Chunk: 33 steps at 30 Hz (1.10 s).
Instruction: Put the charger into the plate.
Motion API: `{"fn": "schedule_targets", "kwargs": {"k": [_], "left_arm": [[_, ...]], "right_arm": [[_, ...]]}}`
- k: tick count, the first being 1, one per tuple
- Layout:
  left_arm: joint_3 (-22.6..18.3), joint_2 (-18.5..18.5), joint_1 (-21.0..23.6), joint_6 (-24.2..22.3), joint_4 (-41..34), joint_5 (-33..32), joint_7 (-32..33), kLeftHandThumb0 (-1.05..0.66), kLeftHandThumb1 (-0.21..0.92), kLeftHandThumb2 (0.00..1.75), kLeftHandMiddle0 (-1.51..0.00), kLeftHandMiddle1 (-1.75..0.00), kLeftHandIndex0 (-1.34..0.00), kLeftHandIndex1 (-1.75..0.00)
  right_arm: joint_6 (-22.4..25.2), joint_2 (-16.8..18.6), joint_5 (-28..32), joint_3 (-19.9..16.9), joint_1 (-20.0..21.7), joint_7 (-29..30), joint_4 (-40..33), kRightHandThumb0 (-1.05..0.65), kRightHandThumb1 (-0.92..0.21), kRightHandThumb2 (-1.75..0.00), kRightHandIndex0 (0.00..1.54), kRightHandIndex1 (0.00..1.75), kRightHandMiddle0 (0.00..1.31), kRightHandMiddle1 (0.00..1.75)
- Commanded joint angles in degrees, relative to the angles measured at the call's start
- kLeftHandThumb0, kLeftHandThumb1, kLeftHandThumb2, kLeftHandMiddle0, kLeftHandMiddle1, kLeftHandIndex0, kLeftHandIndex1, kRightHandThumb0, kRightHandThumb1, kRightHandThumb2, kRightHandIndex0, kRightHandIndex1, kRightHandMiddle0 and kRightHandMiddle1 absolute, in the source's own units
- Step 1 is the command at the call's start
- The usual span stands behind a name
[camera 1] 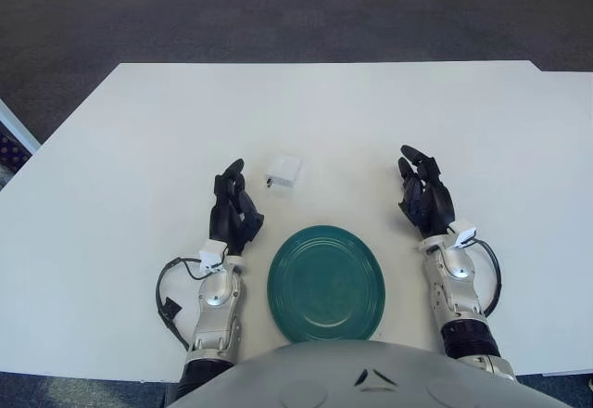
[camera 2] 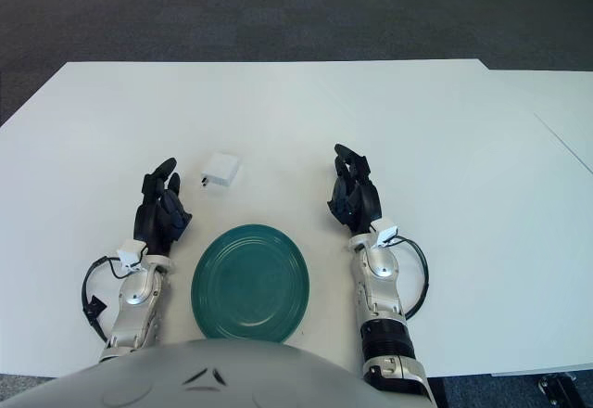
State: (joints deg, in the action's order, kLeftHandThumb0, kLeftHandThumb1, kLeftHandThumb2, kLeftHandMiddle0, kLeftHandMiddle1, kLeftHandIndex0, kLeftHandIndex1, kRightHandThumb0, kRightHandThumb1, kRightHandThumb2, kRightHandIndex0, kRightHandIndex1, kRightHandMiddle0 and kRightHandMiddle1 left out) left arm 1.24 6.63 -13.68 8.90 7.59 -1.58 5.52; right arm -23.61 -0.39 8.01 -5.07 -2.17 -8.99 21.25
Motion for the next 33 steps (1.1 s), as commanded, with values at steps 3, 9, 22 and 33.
{"fn": "schedule_targets", "kwargs": {"k": [3, 9, 22, 33], "left_arm": [[-0.2, -0.7, 0.0, -1.4, 2.1, 0.6, -0.4, -0.89, 0.92, 0.89, -0.25, 0.00, 0.00, -0.72], [-0.3, -2.8, 2.7, -2.5, -1.1, 2.2, -0.5, -0.87, 0.92, 0.86, -0.22, 0.00, 0.00, -0.67], [4.2, -11.6, 6.6, -2.8, -13.0, 20.5, 2.3, -0.86, 0.92, 0.80, -0.20, 0.00, 0.00, -0.65], [9.1, -22.6, 16.1, -5.5, -11.6, 45.8, 4.8, -1.02, 0.92, 0.68, -0.19, 0.00, 0.00, -0.72]], "right_arm": [[5.9, 0.8, 0.1, -0.4, -5.1, 0.8, 7.9, -0.82, -0.92, -0.79, 0.42, 0.00, 0.01, 0.81], [6.0, 0.8, -0.2, -0.3, -5.0, 1.1, 8.0, -0.81, -0.92, -0.80, 0.42, 0.00, 0.00, 0.81], [6.9, 1.2, 0.3, -0.5, -4.9, 1.4, 8.1, -0.84, -0.92, -0.79, 0.43, 0.01, 0.01, 0.82], [6.4, 1.1, 0.1, -0.6, -4.3, 1.4, 9.3, -0.83, -0.92, -0.77, 0.43, 0.00, 0.02, 0.82]]}}
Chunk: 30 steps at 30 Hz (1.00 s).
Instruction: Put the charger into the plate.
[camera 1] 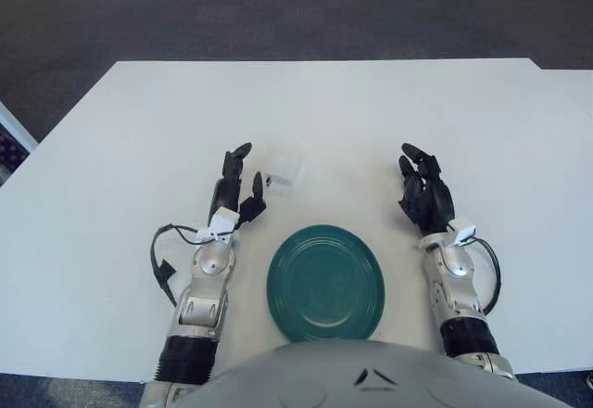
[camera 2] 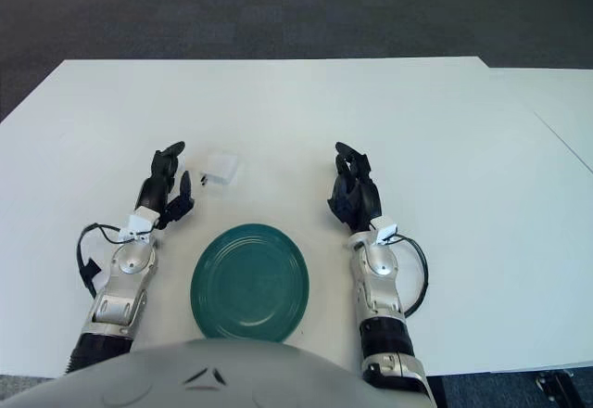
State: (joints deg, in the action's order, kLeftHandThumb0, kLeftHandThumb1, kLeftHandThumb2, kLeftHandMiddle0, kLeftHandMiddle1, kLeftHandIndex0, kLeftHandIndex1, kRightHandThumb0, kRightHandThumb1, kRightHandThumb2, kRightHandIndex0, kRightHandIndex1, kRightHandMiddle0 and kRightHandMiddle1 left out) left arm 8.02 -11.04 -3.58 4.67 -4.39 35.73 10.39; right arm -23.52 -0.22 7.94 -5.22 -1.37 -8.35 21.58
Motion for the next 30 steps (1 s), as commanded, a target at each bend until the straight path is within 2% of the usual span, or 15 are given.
{"fn": "schedule_targets", "kwargs": {"k": [1, 3, 8, 11, 18, 30], "left_arm": [[2.6, -5.5, 7.4, -1.5, 1.3, 9.3, -0.6, -1.03, 0.92, 0.68, -0.19, 0.00, 0.00, -0.72], [3.7, -6.7, 10.7, -2.2, 3.2, 10.9, -2.3, -1.04, 0.92, 0.66, -0.17, 0.00, 0.00, -0.71], [5.9, -7.8, 14.7, -3.1, 5.0, 12.2, -5.7, -1.05, 0.92, 0.64, -0.15, 0.00, 0.00, -0.67], [7.1, -8.5, 17.0, -2.6, 6.6, 11.9, -7.7, -1.05, 0.92, 0.60, -0.12, 0.00, 0.00, -0.53], [10.5, -9.5, 22.4, 1.0, 14.8, 11.7, -8.7, -1.05, 0.92, 0.52, -0.02, 0.00, 0.00, -0.33], [17.1, -10.3, 29.5, 6.1, 29.3, 14.0, -7.3, -1.05, 0.92, 0.43, 0.00, 0.00, 0.00, -0.27]], "right_arm": [[6.1, 0.9, 0.1, -0.4, -5.0, 0.8, 9.2, -0.83, -0.92, -0.77, 0.43, 0.00, 0.02, 0.82], [5.7, 0.9, -0.1, -0.3, -5.0, 0.8, 9.5, -0.83, -0.92, -0.77, 0.42, 0.00, 0.01, 0.82], [5.2, 0.9, -0.7, 0.0, -5.1, 0.9, 9.7, -0.82, -0.92, -0.79, 0.41, 0.00, 0.00, 0.82], [5.1, 1.0, -1.2, 0.3, -5.3, 1.3, 9.6, -0.82, -0.92, -0.81, 0.40, 0.00, 0.00, 0.80], [5.2, 1.3, -1.5, 0.5, -5.7, 1.7, 9.4, -0.81, -0.92, -0.83, 0.40, 0.00, 0.01, 0.81], [4.5, 1.7, -2.1, 0.9, -6.4, 2.4, 9.4, -0.82, -0.92, -0.83, 0.39, 0.00, 0.00, 0.80]]}}
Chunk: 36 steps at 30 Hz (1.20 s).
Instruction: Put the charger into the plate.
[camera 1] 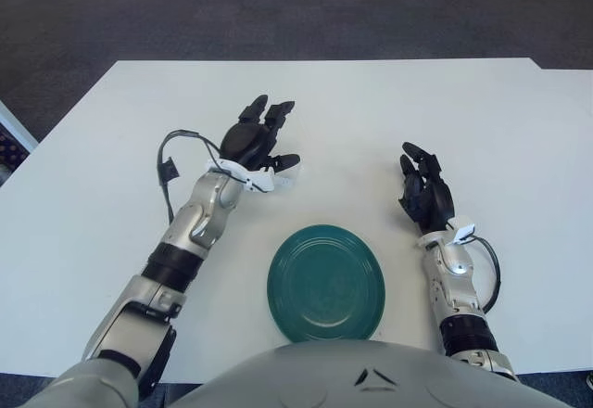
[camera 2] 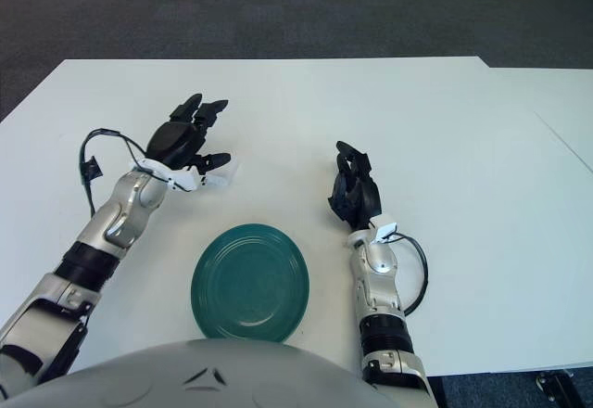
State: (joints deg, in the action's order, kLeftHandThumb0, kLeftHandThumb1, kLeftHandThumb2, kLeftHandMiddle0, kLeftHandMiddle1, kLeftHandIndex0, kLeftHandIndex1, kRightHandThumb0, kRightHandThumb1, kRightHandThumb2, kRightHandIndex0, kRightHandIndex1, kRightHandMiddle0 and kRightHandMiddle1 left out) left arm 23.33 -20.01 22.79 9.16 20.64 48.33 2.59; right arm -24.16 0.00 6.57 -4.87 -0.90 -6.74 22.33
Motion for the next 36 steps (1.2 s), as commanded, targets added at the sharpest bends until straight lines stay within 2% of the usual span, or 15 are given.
{"fn": "schedule_targets", "kwargs": {"k": [1, 4, 13, 26, 36], "left_arm": [[2.2, -1.4, 3.6, 2.0, 5.2, 1.6, 0.7, -1.05, 0.92, 0.43, 0.00, 0.00, 0.00, -0.28], [4.9, -1.5, 6.1, 3.7, 9.9, 3.5, 1.9, -1.05, 0.92, 0.44, 0.00, 0.00, 0.00, -0.29], [9.4, -1.9, 10.3, 8.5, 16.8, 5.1, 1.8, -1.05, 0.92, 0.49, 0.00, 0.00, 0.00, -0.29], [11.9, -0.9, 13.6, 13.3, 24.9, 2.7, -0.7, -1.05, 0.92, 0.50, 0.00, 0.00, 0.00, -0.36], [14.1, -0.6, 15.2, 16.0, 31.0, 2.9, 1.6, -1.05, 0.92, 0.48, 0.00, 0.00, 0.00, -0.41]], "right_arm": [[5.1, 1.6, -0.8, 0.6, -6.9, 0.9, 8.7, -0.82, -0.92, -0.83, 0.39, 0.00, 0.00, 0.80], [5.0, 1.7, -1.4, 0.9, -7.4, 1.1, 8.4, -0.82, -0.92, -0.84, 0.38, 0.00, 0.00, 0.78], [4.7, 2.5, -1.6, 1.1, -8.1, 1.6, 8.3, -0.82, -0.92, -0.86, 0.36, 0.00, 0.00, 0.77], [4.6, 3.4, -1.6, 1.6, -9.3, 2.1, 7.6, -0.81, -0.92, -0.86, 0.36, 0.00, 0.00, 0.76], [4.2, 3.7, -1.1, 1.5, -9.4, 2.1, 8.0, -0.81, -0.92, -0.85, 0.36, 0.00, 0.00, 0.75]]}}
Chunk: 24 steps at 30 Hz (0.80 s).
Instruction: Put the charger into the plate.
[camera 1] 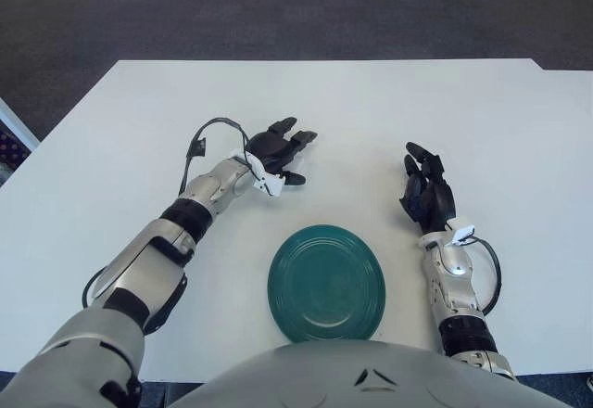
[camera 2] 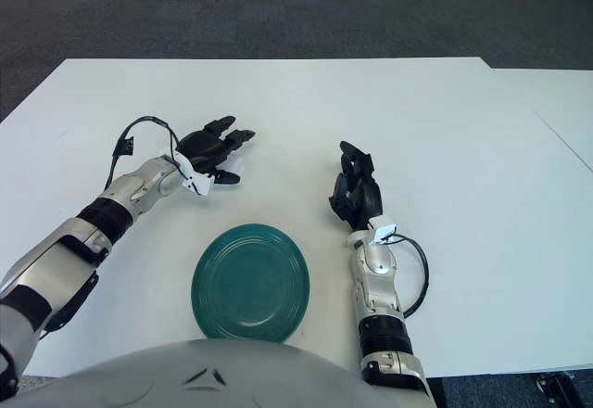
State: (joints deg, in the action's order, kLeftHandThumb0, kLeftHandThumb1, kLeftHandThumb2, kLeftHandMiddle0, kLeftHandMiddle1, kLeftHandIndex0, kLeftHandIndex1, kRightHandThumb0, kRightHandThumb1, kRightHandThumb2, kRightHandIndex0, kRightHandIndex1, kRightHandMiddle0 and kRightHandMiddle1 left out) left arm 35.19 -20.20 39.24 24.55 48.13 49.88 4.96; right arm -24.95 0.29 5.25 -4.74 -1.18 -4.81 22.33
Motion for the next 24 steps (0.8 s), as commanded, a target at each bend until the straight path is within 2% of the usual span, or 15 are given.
{"fn": "schedule_targets", "kwargs": {"k": [1, 11, 18, 24], "left_arm": [[2.5, -0.4, -1.1, 0.8, 3.8, 1.4, -0.7, -1.05, 0.92, 0.48, 0.00, 0.00, 0.00, -0.41], [3.3, -0.3, -0.5, 3.4, 8.2, -0.3, -3.4, -1.05, 0.92, 0.48, 0.00, 0.00, 0.00, -0.51], [2.8, 0.6, -0.9, 5.0, 11.9, -3.6, -6.2, -1.05, 0.92, 0.45, -0.06, -0.02, 0.00, -0.74], [3.5, 0.9, -2.2, 5.3, 14.3, -4.4, -5.3, -1.05, 0.92, 0.45, -0.12, -0.03, 0.00, -0.83]], "right_arm": [[5.0, 3.5, 0.2, 1.3, -9.1, 0.2, 8.0, -0.80, -0.92, -0.85, 0.36, 0.00, 0.00, 0.75], [4.9, 4.0, 1.3, 0.7, -8.8, -0.2, 8.8, -0.80, -0.92, -0.84, 0.39, 0.01, 0.00, 0.77], [4.5, 4.2, 1.5, 0.3, -8.7, -0.2, 9.1, -0.80, -0.92, -0.83, 0.42, 0.02, 0.01, 0.80], [5.1, 4.1, 2.2, -0.4, -8.4, -0.4, 9.3, -0.80, -0.92, -0.81, 0.42, 0.02, 0.02, 0.80]]}}
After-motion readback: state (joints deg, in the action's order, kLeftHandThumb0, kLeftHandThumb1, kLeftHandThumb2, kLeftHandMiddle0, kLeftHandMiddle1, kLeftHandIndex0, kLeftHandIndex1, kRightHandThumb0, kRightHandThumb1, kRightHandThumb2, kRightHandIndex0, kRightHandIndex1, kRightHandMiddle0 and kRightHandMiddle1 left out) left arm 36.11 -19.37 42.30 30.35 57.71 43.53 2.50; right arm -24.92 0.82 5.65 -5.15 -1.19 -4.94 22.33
